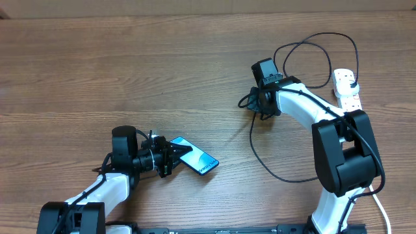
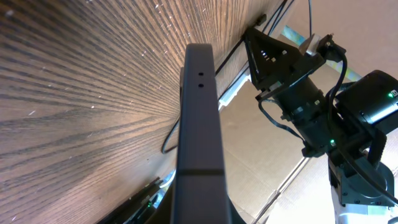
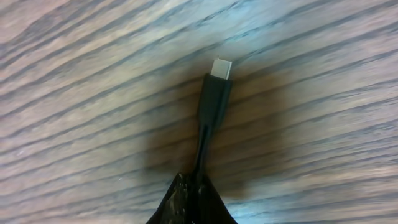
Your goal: Plug charger to phone and switch on socket
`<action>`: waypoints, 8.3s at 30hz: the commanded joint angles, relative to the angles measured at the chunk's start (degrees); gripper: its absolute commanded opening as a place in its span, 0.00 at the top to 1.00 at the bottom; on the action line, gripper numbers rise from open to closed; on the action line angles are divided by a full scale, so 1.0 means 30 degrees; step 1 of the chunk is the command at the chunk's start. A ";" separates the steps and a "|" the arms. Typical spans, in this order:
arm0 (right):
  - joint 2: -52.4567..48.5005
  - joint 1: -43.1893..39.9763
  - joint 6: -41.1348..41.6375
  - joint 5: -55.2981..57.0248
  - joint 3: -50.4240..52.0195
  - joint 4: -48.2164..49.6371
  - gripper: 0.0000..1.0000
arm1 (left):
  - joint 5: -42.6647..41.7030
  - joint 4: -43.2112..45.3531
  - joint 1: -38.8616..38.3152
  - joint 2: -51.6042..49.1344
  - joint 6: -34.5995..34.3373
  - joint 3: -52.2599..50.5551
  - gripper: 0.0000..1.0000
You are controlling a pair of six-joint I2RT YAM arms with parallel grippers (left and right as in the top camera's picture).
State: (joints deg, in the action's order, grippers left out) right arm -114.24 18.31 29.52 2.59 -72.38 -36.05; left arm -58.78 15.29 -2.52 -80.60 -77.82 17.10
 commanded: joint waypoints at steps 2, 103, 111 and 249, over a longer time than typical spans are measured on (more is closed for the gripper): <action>-0.0860 0.0153 -0.1362 -0.2623 0.0299 -0.0954 0.96 | -0.0925 0.0131 0.0051 0.0015 -0.0204 0.0386 0.96; 1.3784 1.4979 0.1246 -0.2747 0.3716 -0.8743 0.96 | -1.0593 0.4546 -0.2040 -0.4473 0.7067 0.7191 0.96; 1.3784 1.4979 0.1239 -0.2739 0.3716 -0.8728 0.96 | -1.0593 0.4546 -0.2040 -0.4466 0.7082 0.7191 0.96; 1.3413 1.4003 -0.2878 -0.6943 0.3745 -0.5807 0.96 | -1.0593 0.4714 0.2601 -0.4473 0.8524 0.7191 0.96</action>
State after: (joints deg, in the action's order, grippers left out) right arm -74.32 60.10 21.15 -16.12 -60.12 -53.91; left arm -88.97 28.99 6.79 -94.21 -53.78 37.56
